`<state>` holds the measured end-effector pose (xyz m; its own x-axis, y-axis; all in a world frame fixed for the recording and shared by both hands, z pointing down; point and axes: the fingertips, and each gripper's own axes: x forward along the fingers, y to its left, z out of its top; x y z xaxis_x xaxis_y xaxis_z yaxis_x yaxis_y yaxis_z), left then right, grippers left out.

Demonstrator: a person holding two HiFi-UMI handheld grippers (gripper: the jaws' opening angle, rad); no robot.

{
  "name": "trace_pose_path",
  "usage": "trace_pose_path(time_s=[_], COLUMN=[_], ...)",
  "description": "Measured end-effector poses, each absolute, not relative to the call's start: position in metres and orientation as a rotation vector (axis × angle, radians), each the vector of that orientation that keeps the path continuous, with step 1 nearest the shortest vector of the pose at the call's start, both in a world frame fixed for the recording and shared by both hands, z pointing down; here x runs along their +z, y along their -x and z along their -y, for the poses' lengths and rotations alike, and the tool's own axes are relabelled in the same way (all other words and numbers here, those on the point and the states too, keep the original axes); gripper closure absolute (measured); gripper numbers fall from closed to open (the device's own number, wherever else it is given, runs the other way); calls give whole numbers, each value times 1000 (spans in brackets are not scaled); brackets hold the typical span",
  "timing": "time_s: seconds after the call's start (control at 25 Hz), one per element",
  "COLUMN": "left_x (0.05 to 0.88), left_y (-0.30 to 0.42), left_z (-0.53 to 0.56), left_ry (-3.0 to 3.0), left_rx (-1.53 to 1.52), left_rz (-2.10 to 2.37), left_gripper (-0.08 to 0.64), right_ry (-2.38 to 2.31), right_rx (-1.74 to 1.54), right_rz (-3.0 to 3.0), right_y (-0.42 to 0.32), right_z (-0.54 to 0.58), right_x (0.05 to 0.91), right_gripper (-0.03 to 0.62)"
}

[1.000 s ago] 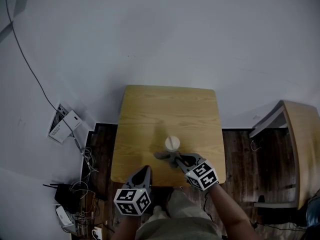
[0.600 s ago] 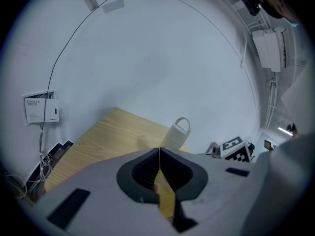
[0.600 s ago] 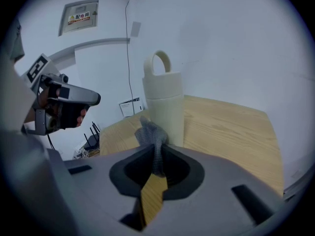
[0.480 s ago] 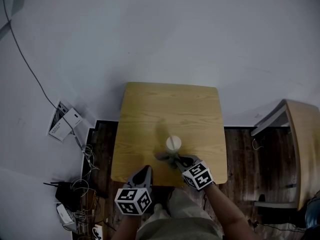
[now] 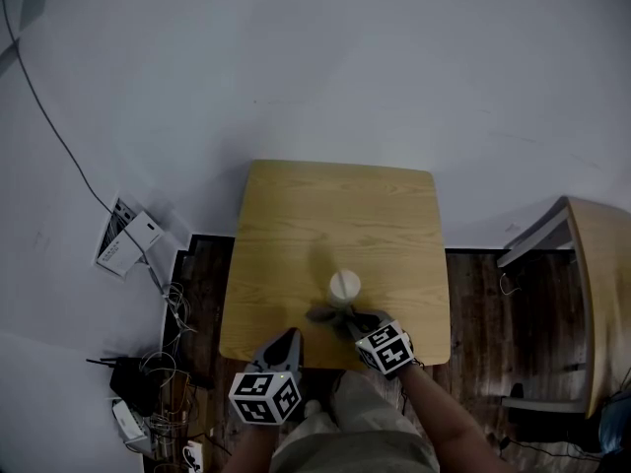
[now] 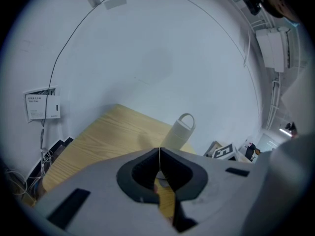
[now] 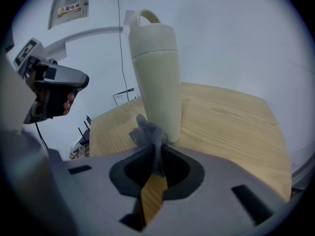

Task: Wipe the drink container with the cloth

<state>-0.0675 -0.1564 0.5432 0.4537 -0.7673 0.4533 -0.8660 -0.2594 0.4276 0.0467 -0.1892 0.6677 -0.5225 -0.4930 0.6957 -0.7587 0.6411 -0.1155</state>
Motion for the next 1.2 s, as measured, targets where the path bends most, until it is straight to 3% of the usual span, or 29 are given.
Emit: trace_pose_path(time_s=[0.36, 0.84, 1.2], left_x=[544, 530, 482], left_y=[66, 69, 56], left_z=[157, 132, 105], left_ry=[-2085, -2146, -2196], left_rx=[197, 121, -172], left_rz=[1336, 1229, 941], left_gripper=[557, 557, 550], right_ry=[-1001, -1169, -1315], right_rx=[559, 498, 644], right_rz=[2237, 2459, 2668], right_y=[-44, -24, -10], right_z=[186, 147, 121], right_x=[662, 552, 485], right_gripper=[568, 568, 568])
